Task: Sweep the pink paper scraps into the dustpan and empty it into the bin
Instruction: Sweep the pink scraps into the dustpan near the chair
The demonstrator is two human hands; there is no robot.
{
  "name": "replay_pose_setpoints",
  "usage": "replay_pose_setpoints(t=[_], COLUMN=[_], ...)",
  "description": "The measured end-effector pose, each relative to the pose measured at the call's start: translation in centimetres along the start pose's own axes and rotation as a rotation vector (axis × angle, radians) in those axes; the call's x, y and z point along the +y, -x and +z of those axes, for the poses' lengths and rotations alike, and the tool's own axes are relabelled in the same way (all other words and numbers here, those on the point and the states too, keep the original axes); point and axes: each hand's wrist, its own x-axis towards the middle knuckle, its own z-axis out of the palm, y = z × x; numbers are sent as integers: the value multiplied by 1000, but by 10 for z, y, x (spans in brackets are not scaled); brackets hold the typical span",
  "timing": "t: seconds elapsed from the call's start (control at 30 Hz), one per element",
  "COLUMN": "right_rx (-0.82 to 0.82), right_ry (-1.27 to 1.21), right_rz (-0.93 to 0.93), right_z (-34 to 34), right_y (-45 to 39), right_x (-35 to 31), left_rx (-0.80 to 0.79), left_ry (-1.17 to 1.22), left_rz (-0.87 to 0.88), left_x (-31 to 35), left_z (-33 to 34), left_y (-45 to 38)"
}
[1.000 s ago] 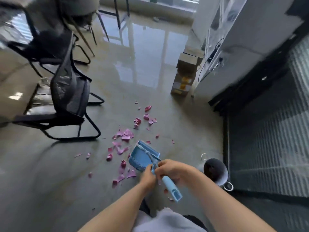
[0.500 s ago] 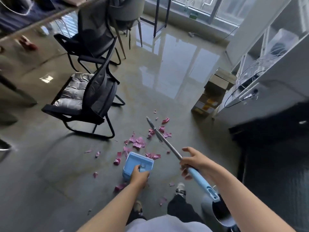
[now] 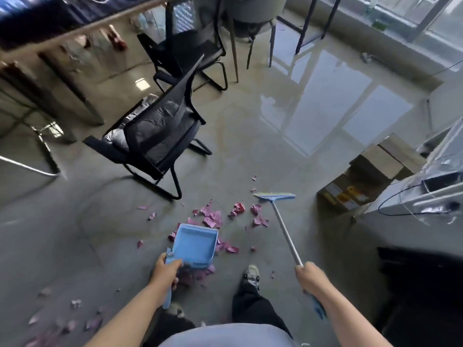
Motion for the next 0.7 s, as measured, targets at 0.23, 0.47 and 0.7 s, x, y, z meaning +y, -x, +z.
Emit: replay_pose_setpoints(t=[0.23, 0.47, 0.7], right_rx=[-99, -94, -43], right_ry=[-221, -181, -277], right_rz=[-21, -32, 20], right_z=[-77, -79, -77], right_y=[-57, -88, -141], right_x=[-40, -67, -100], left_rx=[113, 154, 180], left_ry=[66, 53, 64], left_rz=[-43, -60, -79], left_x=[16, 17, 12], left_z=[22, 26, 53], left_y=[6, 12, 19])
